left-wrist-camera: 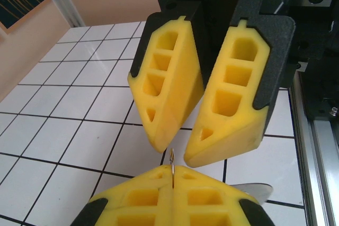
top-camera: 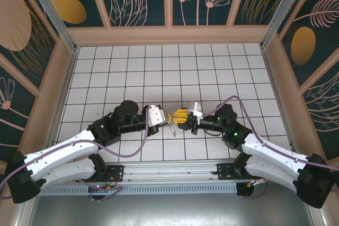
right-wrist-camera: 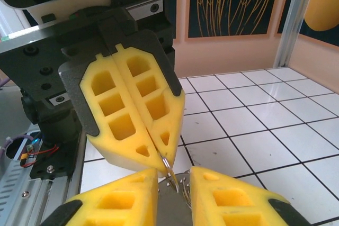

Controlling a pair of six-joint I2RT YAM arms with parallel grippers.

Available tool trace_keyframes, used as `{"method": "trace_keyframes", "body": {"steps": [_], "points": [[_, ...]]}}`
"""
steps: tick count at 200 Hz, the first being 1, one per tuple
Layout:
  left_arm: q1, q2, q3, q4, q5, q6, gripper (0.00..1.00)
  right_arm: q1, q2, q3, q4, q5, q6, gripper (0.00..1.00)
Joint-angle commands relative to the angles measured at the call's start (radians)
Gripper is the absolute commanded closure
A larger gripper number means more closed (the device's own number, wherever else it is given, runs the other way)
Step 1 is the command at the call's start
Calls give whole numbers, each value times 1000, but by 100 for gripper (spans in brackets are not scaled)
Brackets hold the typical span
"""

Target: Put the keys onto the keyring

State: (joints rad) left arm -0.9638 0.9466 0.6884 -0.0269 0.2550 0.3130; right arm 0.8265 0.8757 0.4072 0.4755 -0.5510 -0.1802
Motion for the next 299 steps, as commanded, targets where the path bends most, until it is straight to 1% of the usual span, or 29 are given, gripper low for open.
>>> {"method": "trace_keyframes", "body": {"steps": [1, 53, 70, 97, 112, 118, 128, 136, 190, 229, 241, 283, 299], "points": [[4, -3, 38, 12, 25, 10, 100, 9, 13, 39, 34, -22, -28, 80], [4, 3, 40, 10, 35, 8, 100, 11, 17, 40, 24, -23, -42, 85], [4, 2, 39, 10, 36, 8, 100, 11, 19, 42, 22, -26, -45, 84], [4, 1, 40, 10, 38, 6, 100, 13, 24, 44, 15, -29, -49, 80], [4, 4, 40, 12, 38, 7, 100, 14, 19, 44, 4, -22, -54, 80], [4, 7, 44, 10, 39, 8, 100, 13, 15, 42, 2, -21, -56, 84], [4, 14, 50, 8, 41, 8, 100, 14, 13, 41, -1, -23, -60, 95], [4, 18, 51, 11, 44, 7, 100, 14, 12, 41, -3, -25, -66, 100], [4, 21, 46, 29, 47, -14, 100, 13, -13, 29, 7, -19, -78, 100], [4, -35, 7, 60, 24, -37, 100, 14, -33, 24, 9, -8, -82, 100], [4, -51, 0, 68, 20, -43, 97, 13, -34, 24, 17, -9, -78, 100], [4, -70, -16, 77, 9, -56, 95, 14, -31, 24, 29, -1, -78, 100], [4, -73, -23, 85, 4, -61, 92, 14, -30, 20, 53, 2, -70, 100]]}}
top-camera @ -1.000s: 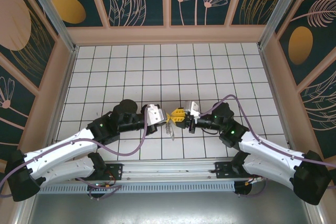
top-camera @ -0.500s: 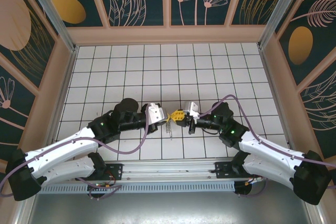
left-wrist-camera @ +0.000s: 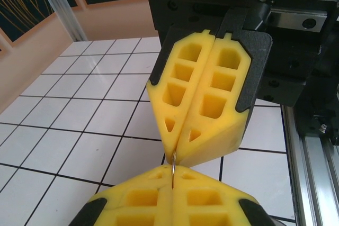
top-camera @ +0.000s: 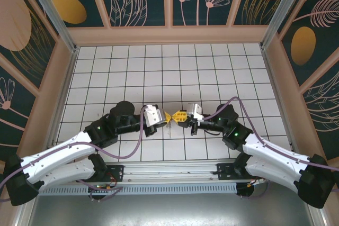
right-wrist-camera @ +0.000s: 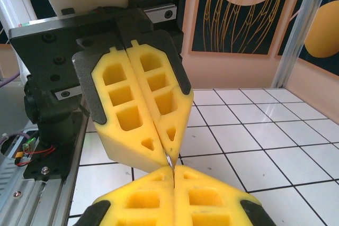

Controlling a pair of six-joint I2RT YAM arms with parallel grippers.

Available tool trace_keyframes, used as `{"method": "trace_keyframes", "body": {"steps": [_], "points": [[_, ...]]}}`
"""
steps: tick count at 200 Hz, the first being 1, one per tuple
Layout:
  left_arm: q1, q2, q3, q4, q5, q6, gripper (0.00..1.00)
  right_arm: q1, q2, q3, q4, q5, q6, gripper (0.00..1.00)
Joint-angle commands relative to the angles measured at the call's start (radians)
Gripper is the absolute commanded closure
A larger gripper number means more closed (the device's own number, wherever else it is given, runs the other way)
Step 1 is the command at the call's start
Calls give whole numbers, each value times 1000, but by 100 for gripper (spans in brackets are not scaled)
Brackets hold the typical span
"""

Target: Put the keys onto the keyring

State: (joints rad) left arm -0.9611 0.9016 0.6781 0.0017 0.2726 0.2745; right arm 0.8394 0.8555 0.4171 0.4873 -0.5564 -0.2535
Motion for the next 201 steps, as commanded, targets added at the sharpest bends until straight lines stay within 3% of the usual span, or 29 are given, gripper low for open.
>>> {"method": "trace_keyframes", "body": {"steps": [1, 24, 54, 201], "points": [[2, -28, -14, 58, -14, -24, 91, 1, -10, 10, 43, 7, 4, 100], [1, -39, -31, 79, -17, -34, 90, 0, -10, -14, 108, 0, 32, 100], [1, -51, -42, 89, -7, -39, 100, -2, -9, -28, 157, -17, 51, 100], [1, -82, -60, 100, -27, -23, 100, -42, -31, -46, 161, 2, 82, 100]]}}
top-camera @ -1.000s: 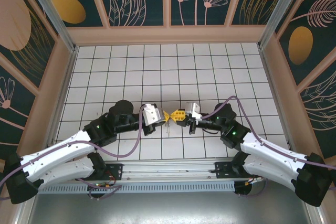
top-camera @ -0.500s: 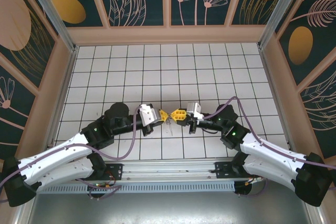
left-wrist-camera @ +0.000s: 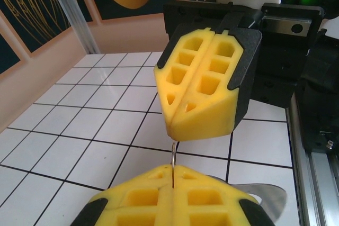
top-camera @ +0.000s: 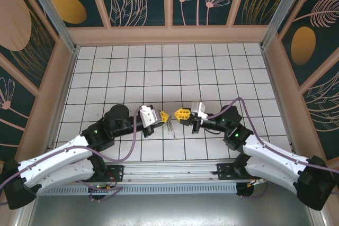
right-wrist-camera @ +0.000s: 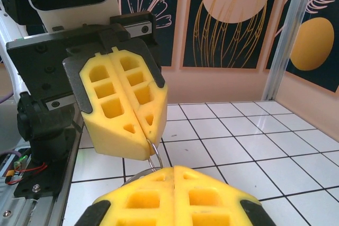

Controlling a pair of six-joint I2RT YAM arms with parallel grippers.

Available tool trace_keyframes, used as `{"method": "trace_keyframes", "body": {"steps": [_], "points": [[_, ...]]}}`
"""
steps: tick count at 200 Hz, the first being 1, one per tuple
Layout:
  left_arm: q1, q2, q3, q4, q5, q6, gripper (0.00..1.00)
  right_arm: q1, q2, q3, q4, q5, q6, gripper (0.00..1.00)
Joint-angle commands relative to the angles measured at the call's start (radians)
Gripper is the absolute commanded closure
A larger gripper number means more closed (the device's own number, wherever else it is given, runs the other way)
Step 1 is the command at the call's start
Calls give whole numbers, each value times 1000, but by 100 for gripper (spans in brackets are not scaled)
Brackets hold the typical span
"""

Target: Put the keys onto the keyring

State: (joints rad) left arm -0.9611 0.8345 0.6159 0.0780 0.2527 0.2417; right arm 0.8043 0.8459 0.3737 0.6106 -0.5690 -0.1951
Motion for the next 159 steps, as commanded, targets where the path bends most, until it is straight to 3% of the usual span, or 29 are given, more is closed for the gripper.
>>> {"method": "trace_keyframes", "body": {"steps": [1, 12, 81, 159], "points": [[1, -15, 3, 24, -7, 11, 100, -6, -22, -2, 36, 15, 24, 100], [1, -10, 8, 15, -10, 13, 100, -5, -25, 2, 30, 18, 28, 100], [1, 12, 34, -28, -38, 19, 100, -5, -37, 17, -17, 34, 28, 70], [1, 32, 71, -93, -51, 47, 100, -1, -63, 13, -63, 33, 21, 66]]}}
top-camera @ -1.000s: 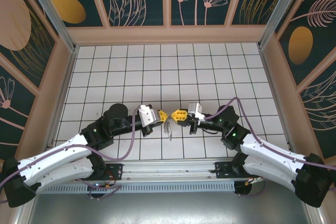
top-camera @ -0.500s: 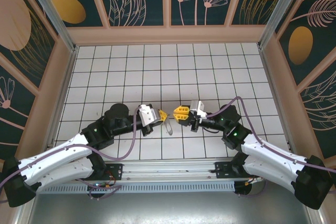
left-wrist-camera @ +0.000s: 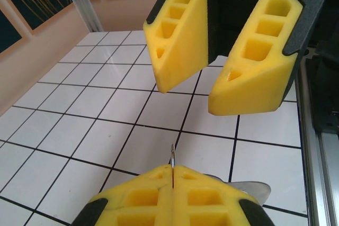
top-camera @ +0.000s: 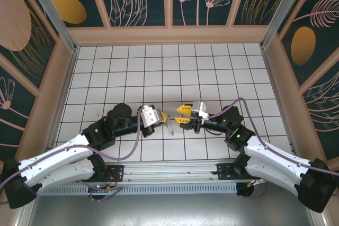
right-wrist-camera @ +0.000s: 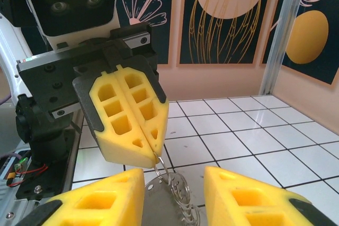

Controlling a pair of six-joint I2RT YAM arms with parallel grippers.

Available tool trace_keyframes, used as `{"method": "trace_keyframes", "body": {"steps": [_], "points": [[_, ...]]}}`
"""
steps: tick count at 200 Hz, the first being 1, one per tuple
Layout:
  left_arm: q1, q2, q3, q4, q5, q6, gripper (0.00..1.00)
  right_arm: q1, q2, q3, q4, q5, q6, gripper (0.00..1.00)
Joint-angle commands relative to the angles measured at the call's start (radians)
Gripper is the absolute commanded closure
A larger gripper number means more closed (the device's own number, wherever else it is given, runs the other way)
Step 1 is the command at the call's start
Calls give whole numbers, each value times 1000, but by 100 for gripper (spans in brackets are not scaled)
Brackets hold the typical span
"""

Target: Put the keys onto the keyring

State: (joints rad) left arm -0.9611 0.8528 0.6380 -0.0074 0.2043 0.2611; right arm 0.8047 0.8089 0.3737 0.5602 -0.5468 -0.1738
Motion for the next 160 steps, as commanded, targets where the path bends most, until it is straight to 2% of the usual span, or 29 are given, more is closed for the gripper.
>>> {"method": "trace_keyframes", "body": {"steps": [1, 160], "points": [[1, 14, 49, -8, -2, 28, 100, -2, -26, 12, -13, 10, 0, 66], [1, 12, 65, -33, 44, 31, 100, 2, 60, 49, -13, -65, -10, 75]]}}
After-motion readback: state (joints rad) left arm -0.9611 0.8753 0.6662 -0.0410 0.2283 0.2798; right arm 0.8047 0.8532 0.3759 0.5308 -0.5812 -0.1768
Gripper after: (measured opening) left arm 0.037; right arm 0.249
